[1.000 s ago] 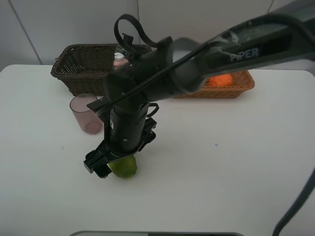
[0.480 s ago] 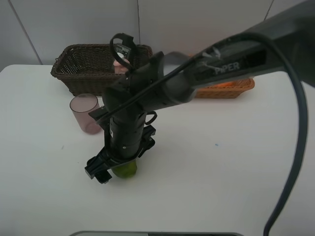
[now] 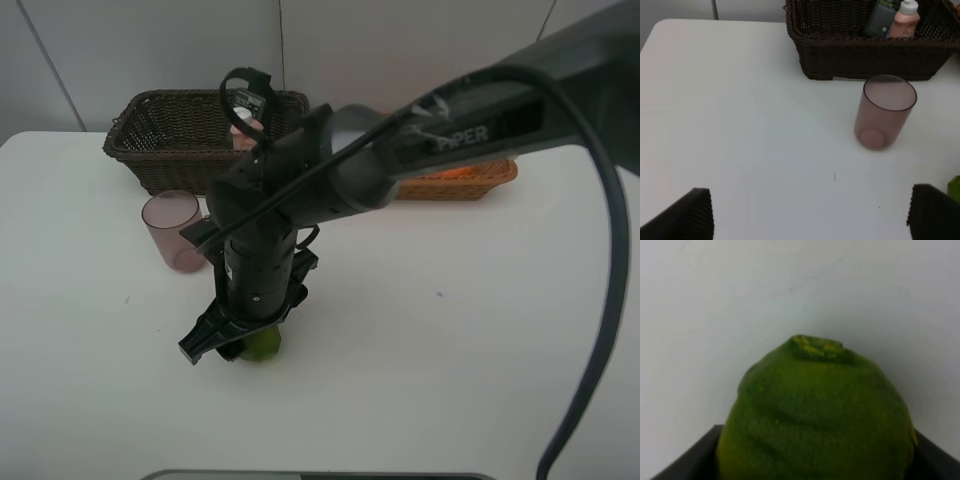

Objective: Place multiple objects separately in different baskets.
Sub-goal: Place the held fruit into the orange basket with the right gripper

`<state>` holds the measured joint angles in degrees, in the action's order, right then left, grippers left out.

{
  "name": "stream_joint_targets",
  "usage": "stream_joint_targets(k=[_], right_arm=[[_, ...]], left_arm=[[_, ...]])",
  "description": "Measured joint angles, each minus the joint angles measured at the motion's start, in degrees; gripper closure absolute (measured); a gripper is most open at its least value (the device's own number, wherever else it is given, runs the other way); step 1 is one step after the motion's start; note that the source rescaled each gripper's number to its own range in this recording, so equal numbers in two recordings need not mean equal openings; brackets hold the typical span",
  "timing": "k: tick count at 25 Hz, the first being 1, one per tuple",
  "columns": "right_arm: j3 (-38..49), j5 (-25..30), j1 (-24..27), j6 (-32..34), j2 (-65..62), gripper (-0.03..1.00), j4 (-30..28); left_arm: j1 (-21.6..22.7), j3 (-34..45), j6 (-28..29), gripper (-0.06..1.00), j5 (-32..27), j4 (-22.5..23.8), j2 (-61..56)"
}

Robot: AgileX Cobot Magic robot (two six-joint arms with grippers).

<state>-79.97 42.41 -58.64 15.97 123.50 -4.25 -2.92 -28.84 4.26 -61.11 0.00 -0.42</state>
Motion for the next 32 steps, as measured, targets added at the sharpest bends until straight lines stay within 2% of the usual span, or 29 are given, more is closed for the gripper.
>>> stream_joint_targets(k=[8,17,21,26,32], right_arm=[[0.0,1.07,0.0,0.06,-0.52,0.49,-0.05],[0.0,2.33,0.93,0.02,-7.16,0.49,-0.59],[-1.36,6.07,4.46,-0.86,-8.66,0.49,-2.48],[-5.55,10.67,11.77,-3.47,-10.88,0.49,-3.8],[-10.7,12.78,20.98,-4.86,-11.48,0.49,-4.24]], left_arm=[[0.0,0.0,0.0,-0.05,0.0,0.0,0.0],[0.0,0.0,0.0,-0.05,0.0,0.0,0.0],[0.0,0.0,0.0,-0.05,0.0,0.0,0.0],[0.0,0.0,0.0,-0.05,0.0,0.0,0.0],[0.0,0.0,0.0,-0.05,0.0,0.0,0.0]])
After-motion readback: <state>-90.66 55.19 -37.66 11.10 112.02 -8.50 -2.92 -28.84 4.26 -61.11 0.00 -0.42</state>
